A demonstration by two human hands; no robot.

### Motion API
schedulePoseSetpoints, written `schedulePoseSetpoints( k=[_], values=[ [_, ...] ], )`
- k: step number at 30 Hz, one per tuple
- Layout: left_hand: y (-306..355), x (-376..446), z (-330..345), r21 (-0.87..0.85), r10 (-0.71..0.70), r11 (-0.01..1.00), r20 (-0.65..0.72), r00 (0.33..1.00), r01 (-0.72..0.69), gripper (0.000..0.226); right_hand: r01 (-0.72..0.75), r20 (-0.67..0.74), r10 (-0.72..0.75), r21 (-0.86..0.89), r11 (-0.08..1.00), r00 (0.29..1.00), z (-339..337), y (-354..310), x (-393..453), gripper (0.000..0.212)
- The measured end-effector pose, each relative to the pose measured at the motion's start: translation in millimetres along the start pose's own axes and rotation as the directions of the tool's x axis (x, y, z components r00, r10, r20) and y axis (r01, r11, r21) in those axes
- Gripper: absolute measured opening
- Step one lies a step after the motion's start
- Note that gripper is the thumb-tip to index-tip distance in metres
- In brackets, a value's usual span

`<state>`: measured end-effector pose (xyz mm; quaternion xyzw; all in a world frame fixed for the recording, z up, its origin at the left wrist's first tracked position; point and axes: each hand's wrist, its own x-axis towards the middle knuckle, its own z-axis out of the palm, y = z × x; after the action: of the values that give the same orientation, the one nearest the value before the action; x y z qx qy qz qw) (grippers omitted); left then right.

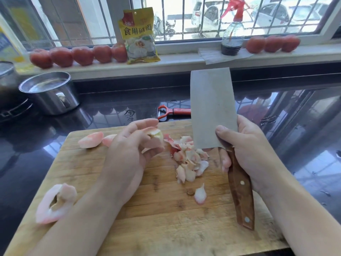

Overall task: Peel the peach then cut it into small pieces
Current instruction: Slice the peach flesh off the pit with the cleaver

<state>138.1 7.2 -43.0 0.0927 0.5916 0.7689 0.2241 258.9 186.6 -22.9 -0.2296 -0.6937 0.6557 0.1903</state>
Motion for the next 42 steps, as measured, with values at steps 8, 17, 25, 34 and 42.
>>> schedulePoseSetpoints(
  k=[8, 17, 25, 34, 42],
  values=[
    [7.1, -27.2, -0.8, 0.822, -0.069, 0.566, 0.123, 0.990, -0.063, 0.016, -0.013, 0.006, 0.013, -0.006, 1.000, 1.000, -2.2, 5.3, 3.9, 0.012],
    [-5.9, -39.8, 24.9, 0.949, 0.018, 0.185, 0.256, 0.966, -0.255, 0.021, 0.004, 0.020, -0.003, -0.028, 1.000, 1.000, -5.0, 8.0, 4.9, 0.015],
    [1.4, -42.2, -5.3, 0.800, 0.075, 0.590, 0.079, 0.994, -0.108, 0.015, -0.001, 0.040, 0.002, -0.036, 0.999, 0.999, -5.7, 13.6, 8.2, 0.020],
    [14.8, -42.0, -12.9, 0.869, -0.102, 0.491, -0.014, 0.995, 0.062, 0.007, 0.022, 0.084, -0.012, -0.120, 0.993, 0.996, -4.6, 14.3, 7.5, 0.019],
    [31.0, -39.9, -25.0, 0.968, -0.178, 0.253, 0.051, 0.983, -0.005, 0.005, 0.075, 0.174, -0.021, -0.308, 0.948, 0.985, -2.9, -2.0, 2.3, 0.019]
  ],
)
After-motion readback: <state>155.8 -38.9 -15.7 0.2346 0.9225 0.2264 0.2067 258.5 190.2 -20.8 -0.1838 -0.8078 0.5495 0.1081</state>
